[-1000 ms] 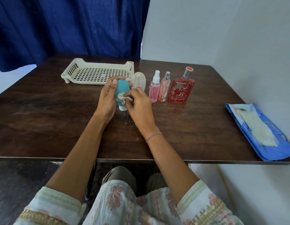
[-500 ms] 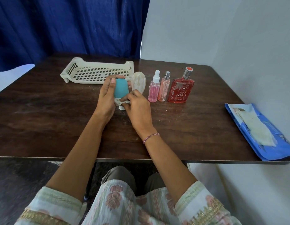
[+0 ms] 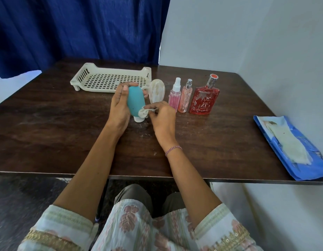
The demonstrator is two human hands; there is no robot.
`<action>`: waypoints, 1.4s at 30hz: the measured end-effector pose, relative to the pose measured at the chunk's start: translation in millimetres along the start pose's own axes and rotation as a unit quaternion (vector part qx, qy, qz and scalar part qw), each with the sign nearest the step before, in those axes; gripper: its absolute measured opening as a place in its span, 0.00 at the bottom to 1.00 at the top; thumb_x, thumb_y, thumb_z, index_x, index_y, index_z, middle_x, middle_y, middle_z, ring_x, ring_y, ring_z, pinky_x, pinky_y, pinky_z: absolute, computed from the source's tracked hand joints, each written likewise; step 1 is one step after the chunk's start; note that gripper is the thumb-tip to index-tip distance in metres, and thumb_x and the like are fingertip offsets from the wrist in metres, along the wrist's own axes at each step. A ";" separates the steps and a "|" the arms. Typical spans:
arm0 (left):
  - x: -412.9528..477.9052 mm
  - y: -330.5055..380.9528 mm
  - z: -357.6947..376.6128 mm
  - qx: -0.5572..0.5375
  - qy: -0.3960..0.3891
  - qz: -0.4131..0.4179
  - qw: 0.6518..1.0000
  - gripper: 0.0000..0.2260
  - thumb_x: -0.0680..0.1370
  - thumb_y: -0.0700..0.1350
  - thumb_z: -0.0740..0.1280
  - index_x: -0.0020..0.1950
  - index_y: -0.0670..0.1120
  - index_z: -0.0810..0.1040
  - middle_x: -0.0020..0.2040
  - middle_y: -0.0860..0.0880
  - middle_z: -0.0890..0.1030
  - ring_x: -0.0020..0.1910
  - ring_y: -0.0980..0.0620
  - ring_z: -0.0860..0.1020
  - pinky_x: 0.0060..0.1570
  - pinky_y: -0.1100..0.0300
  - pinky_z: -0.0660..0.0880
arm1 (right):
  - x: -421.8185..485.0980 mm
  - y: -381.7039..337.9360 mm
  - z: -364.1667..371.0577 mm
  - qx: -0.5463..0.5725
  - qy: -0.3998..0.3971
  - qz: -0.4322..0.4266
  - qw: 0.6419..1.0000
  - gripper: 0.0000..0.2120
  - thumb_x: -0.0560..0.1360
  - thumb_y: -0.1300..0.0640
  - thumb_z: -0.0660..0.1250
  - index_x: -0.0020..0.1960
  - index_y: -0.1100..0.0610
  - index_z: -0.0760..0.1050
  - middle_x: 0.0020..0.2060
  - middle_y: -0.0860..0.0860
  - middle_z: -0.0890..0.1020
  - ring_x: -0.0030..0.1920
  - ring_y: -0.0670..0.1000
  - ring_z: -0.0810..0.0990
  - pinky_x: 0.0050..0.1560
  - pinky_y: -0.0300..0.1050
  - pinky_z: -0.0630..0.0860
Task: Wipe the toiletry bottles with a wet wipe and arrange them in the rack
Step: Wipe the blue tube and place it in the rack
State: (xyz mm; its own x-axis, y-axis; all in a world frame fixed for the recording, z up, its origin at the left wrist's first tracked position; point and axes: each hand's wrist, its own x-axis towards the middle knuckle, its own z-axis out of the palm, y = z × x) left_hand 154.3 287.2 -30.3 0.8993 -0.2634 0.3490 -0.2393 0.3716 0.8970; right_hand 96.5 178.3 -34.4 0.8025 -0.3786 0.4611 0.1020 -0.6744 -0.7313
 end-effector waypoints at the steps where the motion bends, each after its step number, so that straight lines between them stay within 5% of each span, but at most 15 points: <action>1: -0.6 0.6 0.5 0.003 -0.001 0.002 1.000 0.12 0.83 0.48 0.53 0.54 0.47 0.74 0.57 0.39 0.75 0.53 0.45 0.79 0.54 0.49 0.78 | 1.3 0.3 0.4 0.007 0.004 0.004 1.000 0.09 0.71 0.67 0.70 0.48 0.57 0.83 0.47 0.53 0.82 0.47 0.47 0.79 0.50 0.29 0.71; 5: -2.0 -0.9 1.0 0.016 -0.016 0.001 1.000 0.12 0.82 0.49 0.53 0.53 0.48 0.75 0.55 0.44 0.77 0.55 0.45 0.78 0.58 0.46 0.76 | 3.0 -1.4 1.4 0.029 0.024 0.003 0.999 0.07 0.71 0.64 0.72 0.48 0.57 0.82 0.44 0.50 0.83 0.43 0.45 0.80 0.47 0.38 0.78; 10: -2.2 0.3 2.8 -0.003 -0.038 -0.017 0.999 0.10 0.82 0.47 0.54 0.55 0.48 0.73 0.58 0.40 0.74 0.56 0.48 0.77 0.58 0.50 0.75 | 3.4 2.3 -1.0 0.041 0.004 -0.006 0.999 0.06 0.70 0.64 0.72 0.46 0.58 0.81 0.42 0.52 0.83 0.38 0.42 0.79 0.41 0.33 0.77; 16: -2.4 0.5 5.6 -0.019 -0.045 -0.036 0.998 0.09 0.83 0.44 0.53 0.57 0.49 0.72 0.57 0.45 0.75 0.56 0.51 0.76 0.58 0.52 0.75 | -0.3 -4.4 -0.6 0.035 0.045 -0.089 0.994 0.07 0.68 0.64 0.73 0.46 0.60 0.82 0.43 0.53 0.81 0.42 0.42 0.76 0.46 0.25 0.71; 24: -3.5 -1.0 3.5 -0.018 -0.029 -0.039 0.999 0.09 0.83 0.47 0.54 0.58 0.49 0.72 0.65 0.37 0.71 0.59 0.48 0.75 0.55 0.55 0.76 | -6.5 0.3 4.6 -0.020 -0.035 -0.110 0.993 0.08 0.68 0.64 0.74 0.47 0.60 0.82 0.43 0.54 0.81 0.42 0.47 0.78 0.48 0.40 0.77; 29: -2.9 1.2 2.7 -0.023 -0.018 -0.031 0.999 0.09 0.82 0.48 0.55 0.56 0.50 0.73 0.62 0.42 0.73 0.58 0.49 0.75 0.61 0.51 0.73 | -3.8 3.7 7.4 -0.092 -0.130 -0.097 0.983 0.08 0.68 0.63 0.74 0.48 0.59 0.83 0.47 0.55 0.82 0.47 0.53 0.80 0.53 0.49 0.77; 33: -2.5 2.2 3.6 -0.041 -0.007 -0.023 0.999 0.10 0.84 0.44 0.52 0.56 0.49 0.73 0.58 0.46 0.75 0.56 0.51 0.76 0.59 0.53 0.74 | -0.3 1.7 1.5 -0.084 -0.099 -0.076 0.989 0.08 0.69 0.63 0.73 0.47 0.57 0.83 0.47 0.54 0.82 0.47 0.50 0.79 0.53 0.42 0.76; 37: -1.6 1.4 3.9 -0.040 -0.017 -0.012 0.999 0.11 0.84 0.43 0.51 0.54 0.48 0.73 0.52 0.49 0.78 0.53 0.51 0.77 0.57 0.53 0.75 | 4.5 1.3 -5.2 0.018 0.018 -0.014 1.000 0.06 0.70 0.64 0.72 0.46 0.59 0.81 0.44 0.52 0.83 0.42 0.45 0.79 0.43 0.28 0.73; 42: -3.5 -0.6 1.8 0.058 -0.025 0.039 0.997 0.10 0.83 0.42 0.54 0.54 0.48 0.74 0.54 0.51 0.77 0.52 0.58 0.77 0.52 0.62 0.75 | 6.3 1.4 -2.7 0.116 0.024 0.003 0.993 0.07 0.70 0.66 0.72 0.47 0.59 0.82 0.46 0.52 0.82 0.45 0.45 0.79 0.48 0.31 0.76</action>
State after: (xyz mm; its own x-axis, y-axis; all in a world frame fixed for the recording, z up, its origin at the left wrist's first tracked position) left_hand 150.6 286.3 -31.6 0.8576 -0.2835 0.4292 -0.3509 0.2877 0.8911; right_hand 100.2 173.3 -31.2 0.7751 -0.4157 0.4759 0.2345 -0.5101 -0.8275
